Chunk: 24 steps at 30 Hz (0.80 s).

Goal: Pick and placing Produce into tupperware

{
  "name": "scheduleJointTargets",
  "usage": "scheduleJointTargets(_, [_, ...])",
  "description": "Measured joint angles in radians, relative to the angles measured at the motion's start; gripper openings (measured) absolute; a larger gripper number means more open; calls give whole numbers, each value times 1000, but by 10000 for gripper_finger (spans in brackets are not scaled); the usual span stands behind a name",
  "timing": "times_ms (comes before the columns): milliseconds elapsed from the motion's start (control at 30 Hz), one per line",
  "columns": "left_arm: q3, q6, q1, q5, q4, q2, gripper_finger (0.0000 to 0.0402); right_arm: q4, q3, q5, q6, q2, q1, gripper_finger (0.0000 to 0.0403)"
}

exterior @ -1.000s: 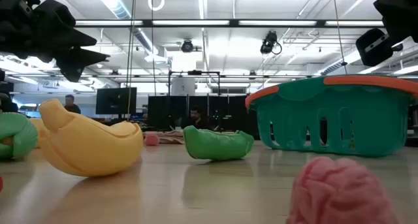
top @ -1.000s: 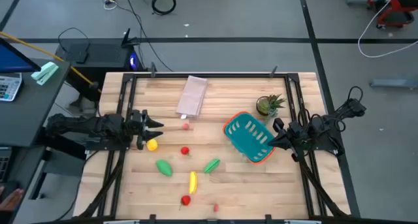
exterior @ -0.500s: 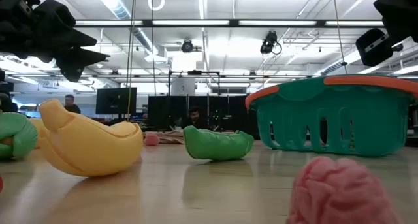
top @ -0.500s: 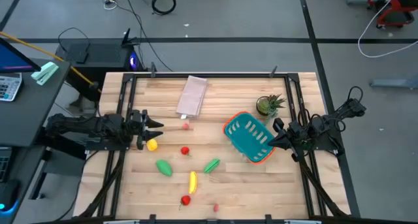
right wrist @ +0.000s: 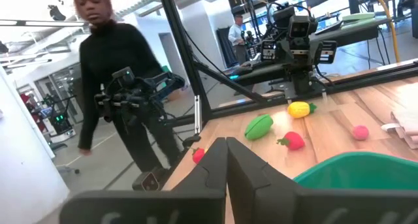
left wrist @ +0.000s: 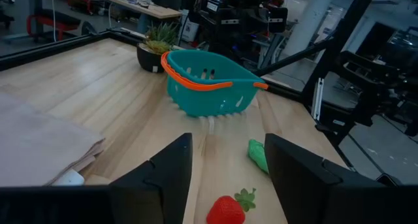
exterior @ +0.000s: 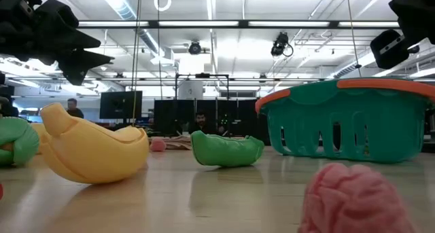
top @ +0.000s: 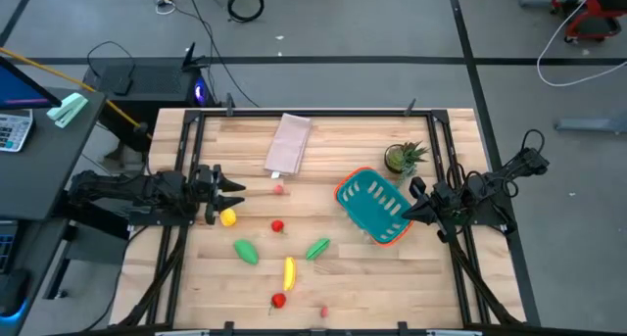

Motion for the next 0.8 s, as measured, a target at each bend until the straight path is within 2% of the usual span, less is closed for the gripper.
scheduleJointTargets(367, [0,1,0,0,1,0,195,0,0,0,0,0,0,8])
scheduleJointTargets(467, [-2,10,1,0,59,0,195,0,0,0,0,0,0,8])
scheduleJointTargets(633, [-1,-125,0,0,170,0,200,0,0,0,0,0,0,8])
scheduleJointTargets(800, [1,-184,0,-1,277,-1,199,0,0,0,0,0,0,8])
